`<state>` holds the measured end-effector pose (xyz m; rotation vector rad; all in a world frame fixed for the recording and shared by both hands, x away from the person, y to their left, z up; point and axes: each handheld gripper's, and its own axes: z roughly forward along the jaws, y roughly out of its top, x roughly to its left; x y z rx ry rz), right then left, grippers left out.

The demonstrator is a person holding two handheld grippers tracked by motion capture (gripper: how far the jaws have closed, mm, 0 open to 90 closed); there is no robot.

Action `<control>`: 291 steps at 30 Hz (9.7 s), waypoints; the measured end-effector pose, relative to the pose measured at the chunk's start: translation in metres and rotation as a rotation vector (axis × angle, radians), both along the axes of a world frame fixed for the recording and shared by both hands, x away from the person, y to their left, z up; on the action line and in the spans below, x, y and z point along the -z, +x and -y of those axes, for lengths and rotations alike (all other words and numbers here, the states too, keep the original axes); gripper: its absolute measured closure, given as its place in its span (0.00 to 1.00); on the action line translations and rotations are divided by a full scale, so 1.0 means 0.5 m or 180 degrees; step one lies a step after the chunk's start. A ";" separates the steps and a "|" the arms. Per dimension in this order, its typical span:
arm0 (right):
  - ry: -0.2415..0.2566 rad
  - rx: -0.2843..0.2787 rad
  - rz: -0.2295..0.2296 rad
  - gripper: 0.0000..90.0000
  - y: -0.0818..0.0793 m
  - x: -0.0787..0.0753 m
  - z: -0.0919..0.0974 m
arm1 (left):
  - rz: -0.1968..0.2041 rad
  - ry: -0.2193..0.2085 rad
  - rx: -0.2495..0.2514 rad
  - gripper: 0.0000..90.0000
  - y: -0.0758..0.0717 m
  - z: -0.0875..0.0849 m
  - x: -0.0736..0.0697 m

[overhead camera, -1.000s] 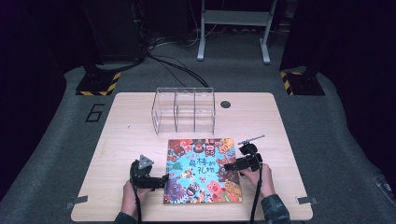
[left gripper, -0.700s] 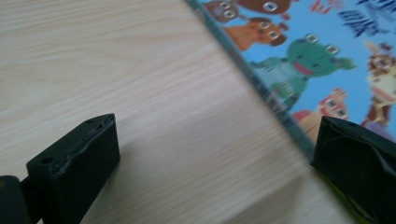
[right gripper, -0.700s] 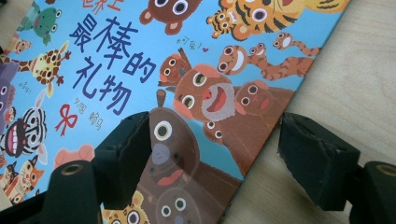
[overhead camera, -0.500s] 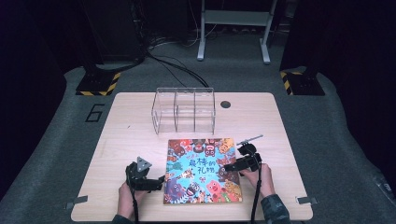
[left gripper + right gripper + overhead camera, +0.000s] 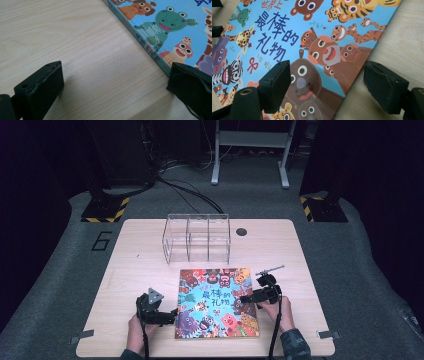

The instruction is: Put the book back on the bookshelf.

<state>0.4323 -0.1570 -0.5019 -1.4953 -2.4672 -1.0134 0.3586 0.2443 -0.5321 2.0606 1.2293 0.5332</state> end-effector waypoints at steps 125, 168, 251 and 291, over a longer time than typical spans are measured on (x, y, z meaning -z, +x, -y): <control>0.0755 -0.0407 0.0069 0.56 0.046 -0.036 -0.003 | 0.0007 -0.0085 0.0135 0.03 0.000 -0.001 0.000; 0.0856 -0.0938 0.1339 0.65 -0.026 -0.119 -0.013 | -0.0040 -0.0497 0.0074 0.02 0.006 -0.024 -0.002; 0.0861 -0.1281 0.2223 0.64 -0.060 -0.141 -0.040 | -0.0445 -0.1489 0.0342 0.00 0.223 -0.001 -0.102; 0.0892 -0.0731 0.1205 0.64 -0.015 -0.102 -0.032 | -0.0216 -0.1513 0.0413 0.26 0.211 -0.013 -0.118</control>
